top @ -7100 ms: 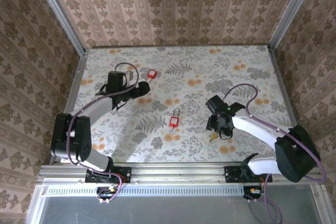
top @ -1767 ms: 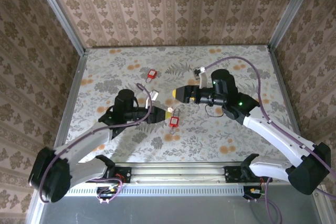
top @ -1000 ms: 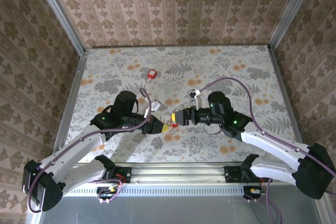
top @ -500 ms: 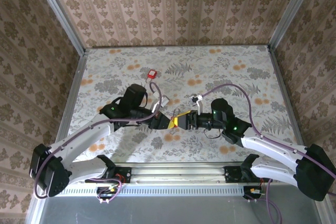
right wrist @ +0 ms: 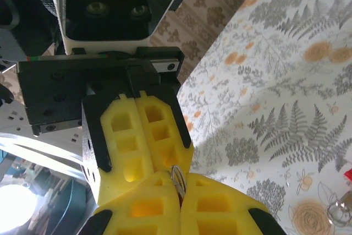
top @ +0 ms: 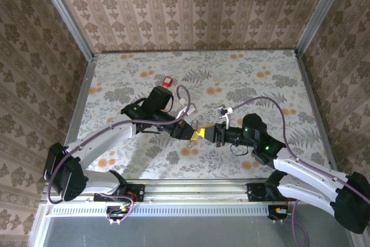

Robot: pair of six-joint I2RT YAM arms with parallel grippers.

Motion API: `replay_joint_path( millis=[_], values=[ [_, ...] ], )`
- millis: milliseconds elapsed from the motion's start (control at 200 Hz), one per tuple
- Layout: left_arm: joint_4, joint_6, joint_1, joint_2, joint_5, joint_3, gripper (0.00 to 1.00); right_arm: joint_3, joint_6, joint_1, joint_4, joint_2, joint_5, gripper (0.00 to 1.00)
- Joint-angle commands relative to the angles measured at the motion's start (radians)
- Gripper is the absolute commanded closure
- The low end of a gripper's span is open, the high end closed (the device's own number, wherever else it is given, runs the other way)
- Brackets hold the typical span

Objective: Unlock with the key

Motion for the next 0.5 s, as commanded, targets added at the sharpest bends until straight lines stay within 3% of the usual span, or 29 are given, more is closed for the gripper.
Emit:
replay_joint_path(
  millis=[0, 75, 130, 160, 400, 495],
  values=[
    [-0.013, 0.018, 0.01, 0.038, -0.014, 0.079, 0.89, -0.024, 0.01, 0.01, 0.01, -0.006, 0.017, 1.0],
    [-0.013, 0.009, 0.017, 0.059, -0.002, 0.109, 0.76, -0.033, 0.033, 0.01, 0.051, -0.004, 0.035, 1.0],
    [-0.021, 0.004, 0.03, 0.074, 0.006, 0.139, 0.49, -0.03, 0.045, 0.011, 0.057, -0.003, 0.062, 1.0],
    [-0.024, 0.0, 0.041, 0.078, 0.004, 0.153, 0.41, -0.026, 0.049, 0.01, 0.043, -0.003, 0.083, 1.0],
    [0.021, -0.077, 0.154, -0.023, -0.116, 0.172, 0.11, 0.008, 0.079, 0.004, -0.09, -0.068, 0.27, 1.0],
    [0.108, -0.139, 0.175, -0.084, -0.152, 0.134, 0.06, -0.004, 0.129, -0.022, -0.091, -0.103, 0.297, 1.0]
  ],
)
